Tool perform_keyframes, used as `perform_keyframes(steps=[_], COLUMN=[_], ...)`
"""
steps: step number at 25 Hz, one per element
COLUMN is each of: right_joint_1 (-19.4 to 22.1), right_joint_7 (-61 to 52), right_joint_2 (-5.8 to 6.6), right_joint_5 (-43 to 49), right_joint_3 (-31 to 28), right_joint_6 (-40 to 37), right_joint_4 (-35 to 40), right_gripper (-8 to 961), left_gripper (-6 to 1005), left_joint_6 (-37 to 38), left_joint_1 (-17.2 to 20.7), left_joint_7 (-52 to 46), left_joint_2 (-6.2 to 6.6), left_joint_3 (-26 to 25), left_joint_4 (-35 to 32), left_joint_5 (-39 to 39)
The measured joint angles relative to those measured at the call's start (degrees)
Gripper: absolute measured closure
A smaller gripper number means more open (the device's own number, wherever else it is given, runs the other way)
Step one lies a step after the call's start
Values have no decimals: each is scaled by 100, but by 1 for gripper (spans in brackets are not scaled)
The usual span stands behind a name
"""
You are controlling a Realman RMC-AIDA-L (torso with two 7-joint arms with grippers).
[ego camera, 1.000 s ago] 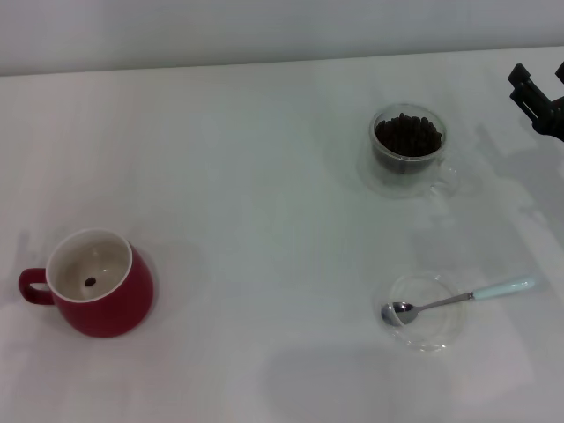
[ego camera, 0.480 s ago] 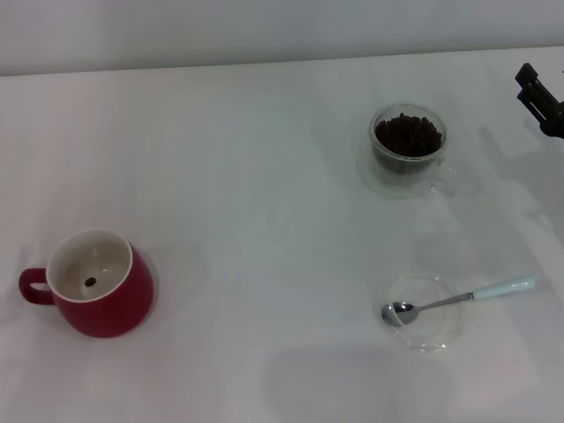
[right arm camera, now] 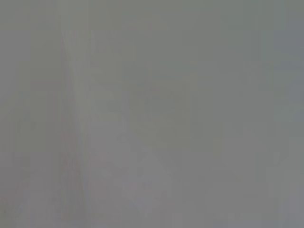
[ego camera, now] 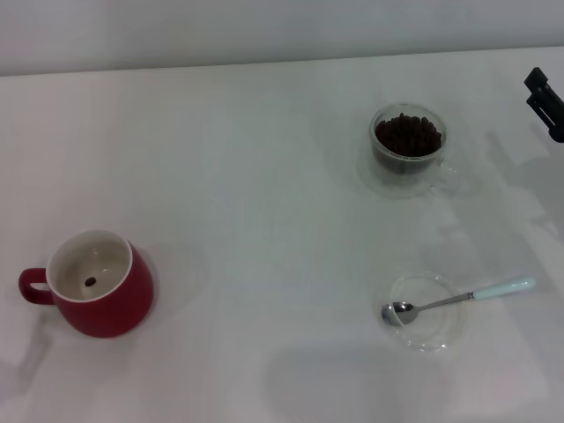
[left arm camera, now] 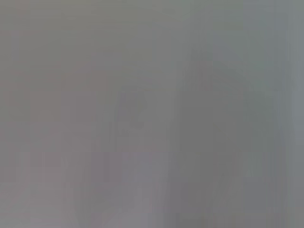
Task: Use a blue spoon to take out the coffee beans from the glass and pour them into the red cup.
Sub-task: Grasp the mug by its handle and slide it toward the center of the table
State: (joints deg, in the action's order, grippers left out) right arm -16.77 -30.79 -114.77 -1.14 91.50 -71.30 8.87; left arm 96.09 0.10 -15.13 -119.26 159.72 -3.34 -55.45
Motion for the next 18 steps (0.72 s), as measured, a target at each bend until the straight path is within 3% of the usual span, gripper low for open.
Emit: perform_keyframes(steps=[5, 18], right_joint_1=[-5, -25], right_joint_7=[-37, -114], right_joint_2=[0, 0], right_joint_5=[0, 0], right_joint_3=[7, 18], right_joint_6=[-12, -16], right_joint_4=[0, 1], right_gripper=[138, 139], left_gripper=[123, 123], left_joint_6=[-62, -730], left_joint_1=[112, 32], left_joint_7=[380, 677], left_joint_2=[-2, -9], left_joint_3=[327, 328], left_joint_4=[136, 175], left_joint_5=[133, 171])
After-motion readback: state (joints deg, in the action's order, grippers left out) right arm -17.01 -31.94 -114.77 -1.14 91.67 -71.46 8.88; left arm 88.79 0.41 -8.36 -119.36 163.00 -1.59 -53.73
